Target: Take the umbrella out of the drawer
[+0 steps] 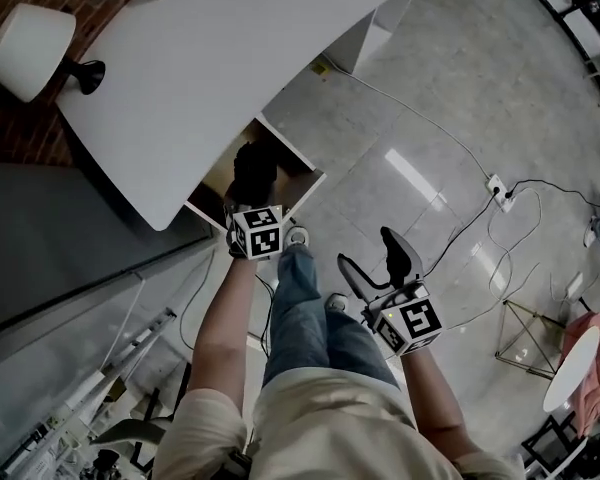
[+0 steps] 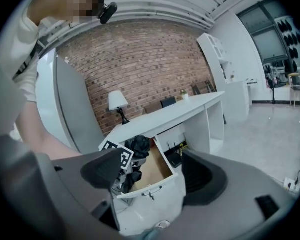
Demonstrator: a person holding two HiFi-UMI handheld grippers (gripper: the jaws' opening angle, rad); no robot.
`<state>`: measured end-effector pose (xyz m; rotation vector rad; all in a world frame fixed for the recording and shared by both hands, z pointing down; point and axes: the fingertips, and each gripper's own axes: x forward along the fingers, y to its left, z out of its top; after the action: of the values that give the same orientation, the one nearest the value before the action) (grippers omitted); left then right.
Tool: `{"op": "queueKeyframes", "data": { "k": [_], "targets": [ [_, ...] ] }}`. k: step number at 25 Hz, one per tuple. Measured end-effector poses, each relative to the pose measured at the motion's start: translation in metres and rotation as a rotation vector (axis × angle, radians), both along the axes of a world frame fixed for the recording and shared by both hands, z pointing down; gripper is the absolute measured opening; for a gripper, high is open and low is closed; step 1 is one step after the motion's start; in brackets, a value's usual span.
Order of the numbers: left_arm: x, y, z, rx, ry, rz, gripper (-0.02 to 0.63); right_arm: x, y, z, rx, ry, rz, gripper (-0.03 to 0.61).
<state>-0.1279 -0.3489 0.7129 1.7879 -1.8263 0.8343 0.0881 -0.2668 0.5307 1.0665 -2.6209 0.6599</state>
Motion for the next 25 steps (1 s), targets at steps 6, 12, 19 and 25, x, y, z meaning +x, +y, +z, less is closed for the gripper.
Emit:
{"op": "queueKeyframes", "data": {
  "k": [6,12,19,25],
  "targets": [
    [0.013,0.03,-0.07,0.122,0.03,-0.039,0.25,0.018,0.028,-0.03,0.096,0.055,-0.035,0.262],
    [0.037,0.09,-0.14,0.214,0.072,-0.05,0.25,0.033,0.072,-0.064,0.186,0.087,-0.033,0.127],
    [0.076,0.171,-0.204,0.301,0.158,-0.074,0.25,0.051,0.12,-0.104,0.271,0.072,-0.045,0.02],
    [0.1,0.237,-0.248,0.373,0.258,-0.143,0.25,0.064,0.155,-0.132,0.323,0.051,-0.069,0.002]
  ]
}}
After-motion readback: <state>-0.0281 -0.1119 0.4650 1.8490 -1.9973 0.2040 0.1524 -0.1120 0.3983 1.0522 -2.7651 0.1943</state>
